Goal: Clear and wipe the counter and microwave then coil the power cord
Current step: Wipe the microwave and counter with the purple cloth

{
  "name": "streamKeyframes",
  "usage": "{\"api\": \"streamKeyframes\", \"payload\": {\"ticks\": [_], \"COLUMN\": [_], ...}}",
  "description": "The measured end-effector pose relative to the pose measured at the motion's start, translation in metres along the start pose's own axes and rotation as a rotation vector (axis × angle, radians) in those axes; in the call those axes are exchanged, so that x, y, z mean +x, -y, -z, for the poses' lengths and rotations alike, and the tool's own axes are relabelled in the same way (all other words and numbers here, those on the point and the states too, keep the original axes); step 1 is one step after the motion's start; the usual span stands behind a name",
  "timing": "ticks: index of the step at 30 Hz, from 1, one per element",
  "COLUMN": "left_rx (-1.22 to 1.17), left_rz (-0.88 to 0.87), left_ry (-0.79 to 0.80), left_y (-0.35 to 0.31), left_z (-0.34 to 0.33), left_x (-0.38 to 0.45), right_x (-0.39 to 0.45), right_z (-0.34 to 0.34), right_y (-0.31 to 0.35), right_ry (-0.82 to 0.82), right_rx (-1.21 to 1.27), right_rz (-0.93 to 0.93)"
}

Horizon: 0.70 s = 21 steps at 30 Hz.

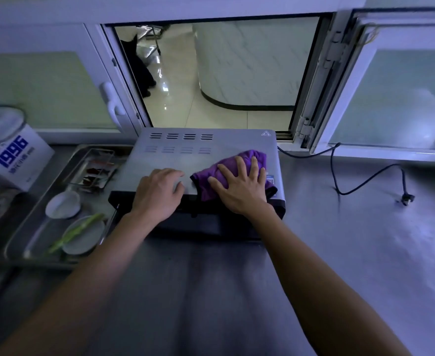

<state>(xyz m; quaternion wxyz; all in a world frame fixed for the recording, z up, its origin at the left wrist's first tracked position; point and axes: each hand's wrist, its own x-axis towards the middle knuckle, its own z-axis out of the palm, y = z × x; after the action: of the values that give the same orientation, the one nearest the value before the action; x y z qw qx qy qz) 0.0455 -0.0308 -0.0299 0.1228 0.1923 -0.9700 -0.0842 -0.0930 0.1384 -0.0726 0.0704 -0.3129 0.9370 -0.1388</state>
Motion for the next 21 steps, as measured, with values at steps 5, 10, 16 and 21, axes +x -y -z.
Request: {"api": "streamKeyframes", "payload": {"ticks": [5,10,16,21], "left_rx": [0.039,0.034,0.03,0.042], "left_rz": [-0.007,-0.024,-0.1,-0.126], "left_ry": [0.017,0.054,0.09,0.122], "left_y": [0.014,0.027,0.042,0.059], "left_z": [0.007,0.004,-0.003,-0.004], "left_x": [-0.014,-0.007,0.017,0.048], "right_x": [-0.021,-0.024,-0.015,0.007], "right_z": [-0.006,-0.01,-0.012,-0.012], "right_y": [0.014,0.025,0.039,0.053], "right_ry": [-0.007,-0.039,-0.044,-0.027], "right_rx": [0.012,-0.015,-0.037,-0.041], "right_rz": [-0.001,-0.026,-0.105,-0.155]}}
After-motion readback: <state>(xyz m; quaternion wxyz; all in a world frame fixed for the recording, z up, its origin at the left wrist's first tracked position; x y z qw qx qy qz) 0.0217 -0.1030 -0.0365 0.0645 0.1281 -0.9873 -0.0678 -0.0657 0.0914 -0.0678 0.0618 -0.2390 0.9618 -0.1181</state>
